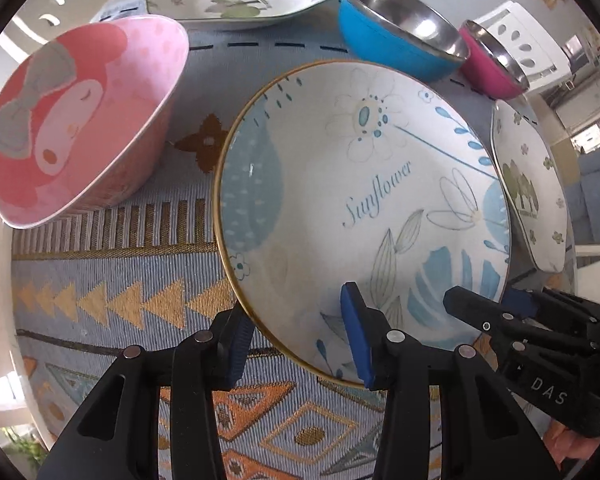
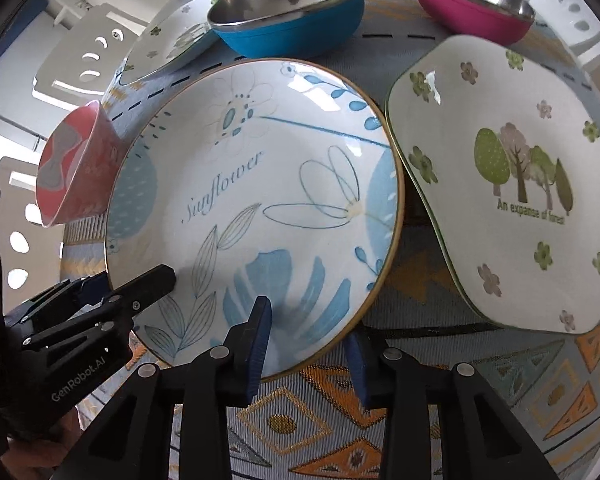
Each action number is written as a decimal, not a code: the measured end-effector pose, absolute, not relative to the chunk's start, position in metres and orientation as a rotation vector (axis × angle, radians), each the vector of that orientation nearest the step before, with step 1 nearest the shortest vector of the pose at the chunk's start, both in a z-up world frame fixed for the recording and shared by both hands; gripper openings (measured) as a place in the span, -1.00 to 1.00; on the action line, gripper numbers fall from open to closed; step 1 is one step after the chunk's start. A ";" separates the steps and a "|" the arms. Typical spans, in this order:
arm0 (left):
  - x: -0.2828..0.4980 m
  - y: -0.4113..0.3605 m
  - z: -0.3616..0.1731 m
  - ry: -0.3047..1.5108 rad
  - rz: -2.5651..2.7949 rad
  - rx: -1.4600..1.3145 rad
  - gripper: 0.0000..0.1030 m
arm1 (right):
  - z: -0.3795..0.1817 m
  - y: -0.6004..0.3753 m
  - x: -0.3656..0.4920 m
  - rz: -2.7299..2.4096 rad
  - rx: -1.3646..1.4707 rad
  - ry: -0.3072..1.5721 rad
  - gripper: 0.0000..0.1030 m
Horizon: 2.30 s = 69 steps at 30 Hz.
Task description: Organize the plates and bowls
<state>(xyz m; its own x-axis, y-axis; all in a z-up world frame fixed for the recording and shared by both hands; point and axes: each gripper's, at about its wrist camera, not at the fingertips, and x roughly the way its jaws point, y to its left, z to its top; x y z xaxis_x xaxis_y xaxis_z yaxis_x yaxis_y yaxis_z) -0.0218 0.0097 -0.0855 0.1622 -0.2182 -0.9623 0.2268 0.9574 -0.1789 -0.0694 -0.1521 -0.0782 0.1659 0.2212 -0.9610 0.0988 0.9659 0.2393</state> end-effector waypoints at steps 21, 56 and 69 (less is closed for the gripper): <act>-0.116 0.026 -0.088 1.457 -0.377 -0.035 -0.21 | -0.074 -0.129 -0.115 0.073 0.192 1.540 -0.34; -0.117 0.023 -0.090 1.466 -0.311 -0.013 -0.08 | -0.091 -0.134 -0.138 0.092 0.299 1.586 -0.05; -0.114 0.020 -0.093 1.536 -0.259 0.012 0.10 | -0.098 -0.135 -0.129 0.133 0.270 1.647 0.11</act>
<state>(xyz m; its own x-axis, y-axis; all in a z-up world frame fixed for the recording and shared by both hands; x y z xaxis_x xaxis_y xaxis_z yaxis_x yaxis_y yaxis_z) -0.1137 0.0205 -0.0931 0.0134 -0.1591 -0.9872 0.1737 0.9726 -0.1544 -0.1288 -0.1350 -0.0979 -0.0746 0.2542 -0.9643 0.0962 0.9643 0.2468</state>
